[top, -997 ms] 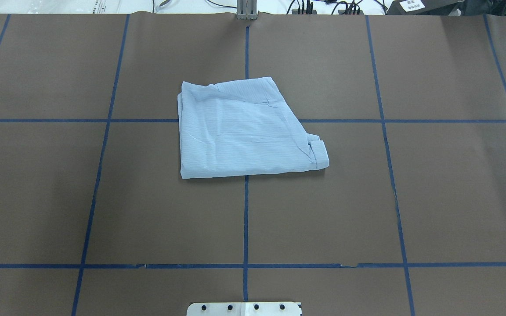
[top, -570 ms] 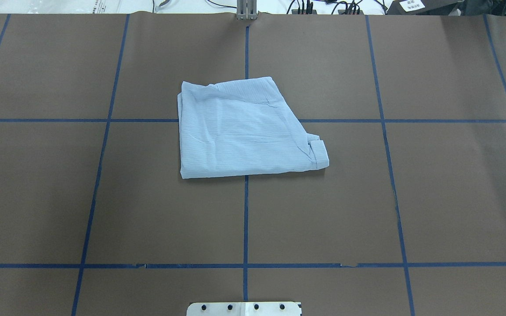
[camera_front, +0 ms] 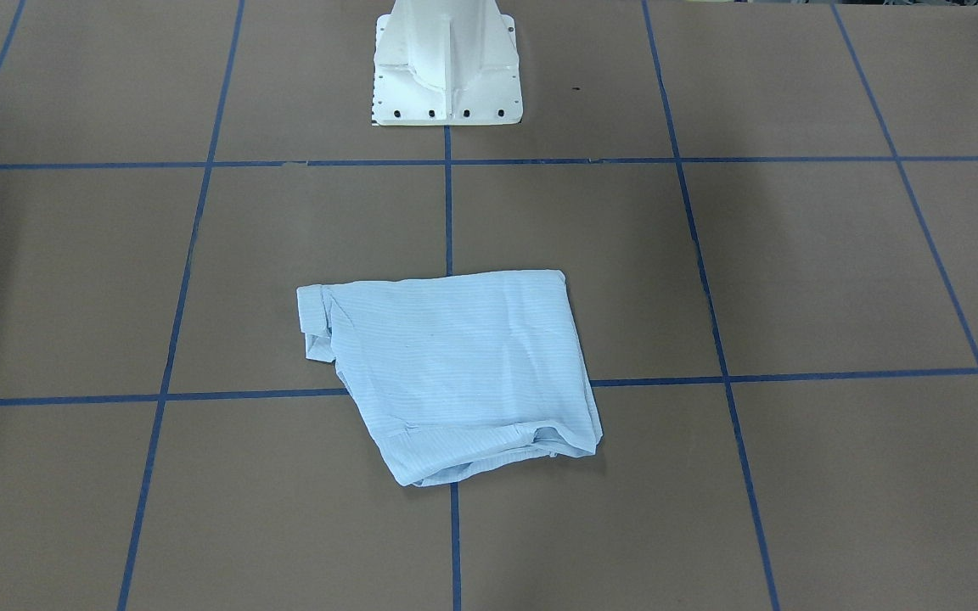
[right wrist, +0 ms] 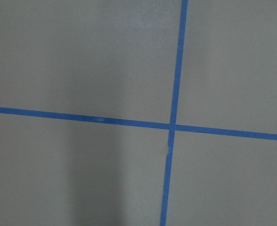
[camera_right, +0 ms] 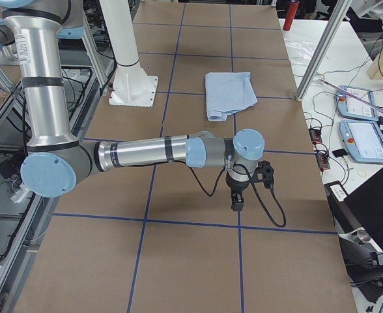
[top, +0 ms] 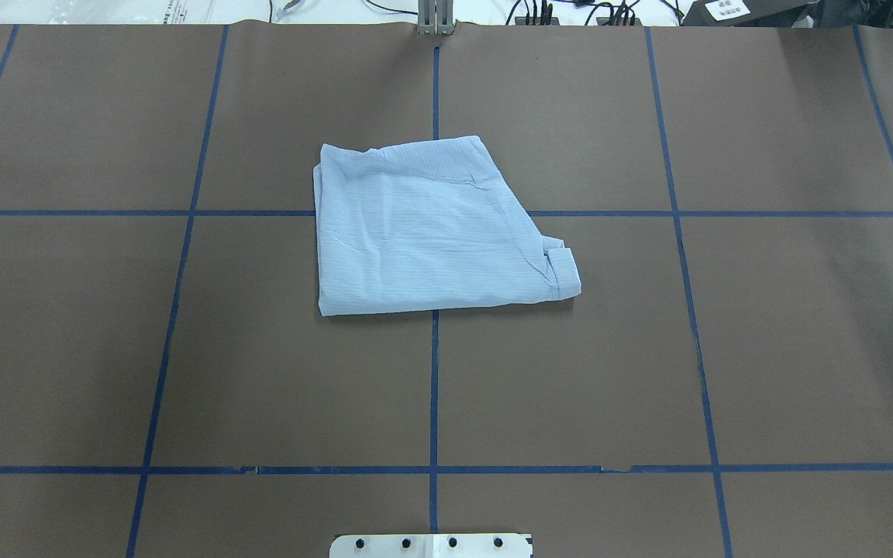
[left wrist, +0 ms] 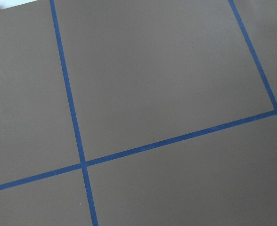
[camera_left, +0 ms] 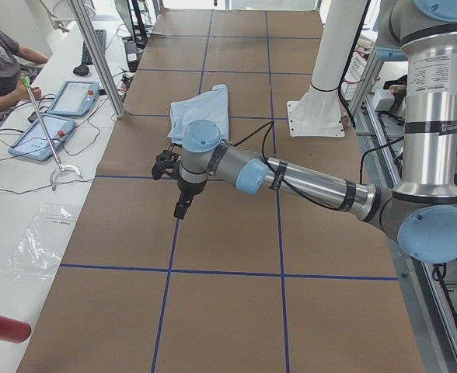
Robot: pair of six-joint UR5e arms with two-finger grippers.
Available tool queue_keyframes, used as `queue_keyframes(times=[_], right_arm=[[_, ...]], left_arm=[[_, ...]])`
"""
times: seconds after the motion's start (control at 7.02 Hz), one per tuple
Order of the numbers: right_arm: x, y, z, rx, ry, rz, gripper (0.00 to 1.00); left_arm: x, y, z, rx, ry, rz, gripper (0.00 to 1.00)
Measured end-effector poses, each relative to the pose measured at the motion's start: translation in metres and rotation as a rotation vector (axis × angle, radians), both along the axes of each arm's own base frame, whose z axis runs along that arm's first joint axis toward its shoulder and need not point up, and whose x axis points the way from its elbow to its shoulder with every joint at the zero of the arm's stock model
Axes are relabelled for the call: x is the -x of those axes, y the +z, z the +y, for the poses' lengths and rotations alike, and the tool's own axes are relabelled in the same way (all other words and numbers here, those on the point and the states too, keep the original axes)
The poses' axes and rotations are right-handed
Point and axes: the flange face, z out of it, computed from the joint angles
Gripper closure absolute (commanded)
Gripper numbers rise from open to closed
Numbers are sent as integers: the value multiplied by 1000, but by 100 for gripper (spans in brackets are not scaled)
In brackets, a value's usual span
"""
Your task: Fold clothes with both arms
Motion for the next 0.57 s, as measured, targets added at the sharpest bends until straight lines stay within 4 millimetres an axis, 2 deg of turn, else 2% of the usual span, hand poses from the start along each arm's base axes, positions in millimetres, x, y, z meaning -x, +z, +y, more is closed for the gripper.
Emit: queue_keyframes(times=[0.57], right_arm=[[7, -36, -5, -68, -13, -49, 0]], left_arm=[[0, -17, -1, -41, -2, 8, 0]])
